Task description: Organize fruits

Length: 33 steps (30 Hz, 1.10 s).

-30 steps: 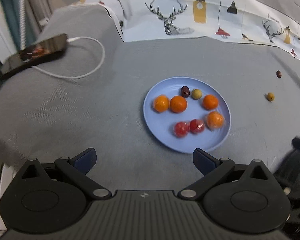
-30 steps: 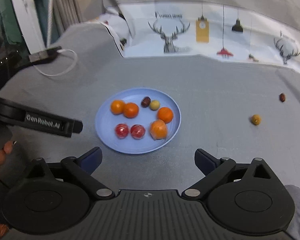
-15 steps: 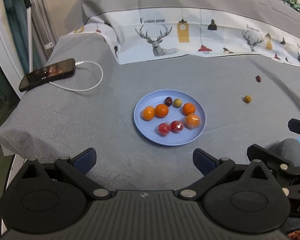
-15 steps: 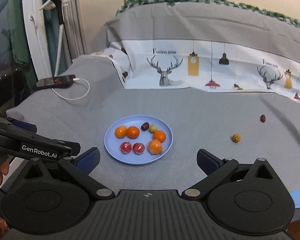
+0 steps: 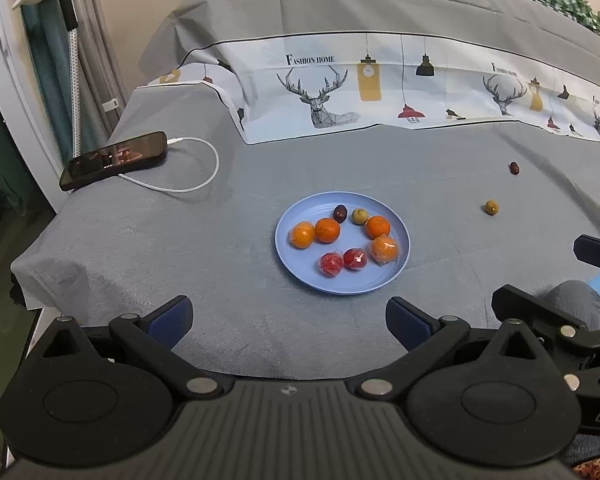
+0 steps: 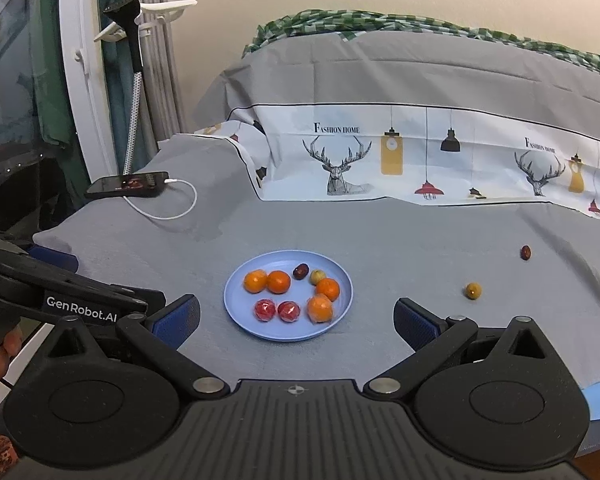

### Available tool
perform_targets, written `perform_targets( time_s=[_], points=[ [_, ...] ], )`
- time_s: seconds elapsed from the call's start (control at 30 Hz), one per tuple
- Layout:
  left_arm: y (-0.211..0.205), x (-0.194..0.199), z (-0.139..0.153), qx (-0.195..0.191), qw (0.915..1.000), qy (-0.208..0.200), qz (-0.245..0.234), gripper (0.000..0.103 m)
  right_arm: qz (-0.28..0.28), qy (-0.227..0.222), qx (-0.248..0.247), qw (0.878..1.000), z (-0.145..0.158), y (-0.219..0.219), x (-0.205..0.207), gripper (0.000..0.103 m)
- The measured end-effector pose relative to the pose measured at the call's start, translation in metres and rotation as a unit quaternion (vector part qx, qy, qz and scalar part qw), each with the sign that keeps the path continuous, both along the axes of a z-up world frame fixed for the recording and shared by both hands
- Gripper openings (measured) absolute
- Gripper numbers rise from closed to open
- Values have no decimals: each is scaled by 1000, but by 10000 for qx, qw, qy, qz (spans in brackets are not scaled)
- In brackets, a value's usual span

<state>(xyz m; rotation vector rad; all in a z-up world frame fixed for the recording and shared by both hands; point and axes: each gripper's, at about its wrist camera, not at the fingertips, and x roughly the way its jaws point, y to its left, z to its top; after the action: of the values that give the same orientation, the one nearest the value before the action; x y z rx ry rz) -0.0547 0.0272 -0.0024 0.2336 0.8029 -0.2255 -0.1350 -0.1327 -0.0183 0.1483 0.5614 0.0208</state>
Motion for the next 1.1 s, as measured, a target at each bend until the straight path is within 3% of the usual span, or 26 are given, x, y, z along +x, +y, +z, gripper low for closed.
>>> perform_targets(
  time_s=[0.7,1.1],
  points=[
    [-16,10,-11,273,9995,115,-96,103,-55,209,379,9990,-16,-14,9,102],
    [-48,28,-25,533,9976,248,-365,103,-742,446,863,9925,-35,-54,17,102]
  ],
)
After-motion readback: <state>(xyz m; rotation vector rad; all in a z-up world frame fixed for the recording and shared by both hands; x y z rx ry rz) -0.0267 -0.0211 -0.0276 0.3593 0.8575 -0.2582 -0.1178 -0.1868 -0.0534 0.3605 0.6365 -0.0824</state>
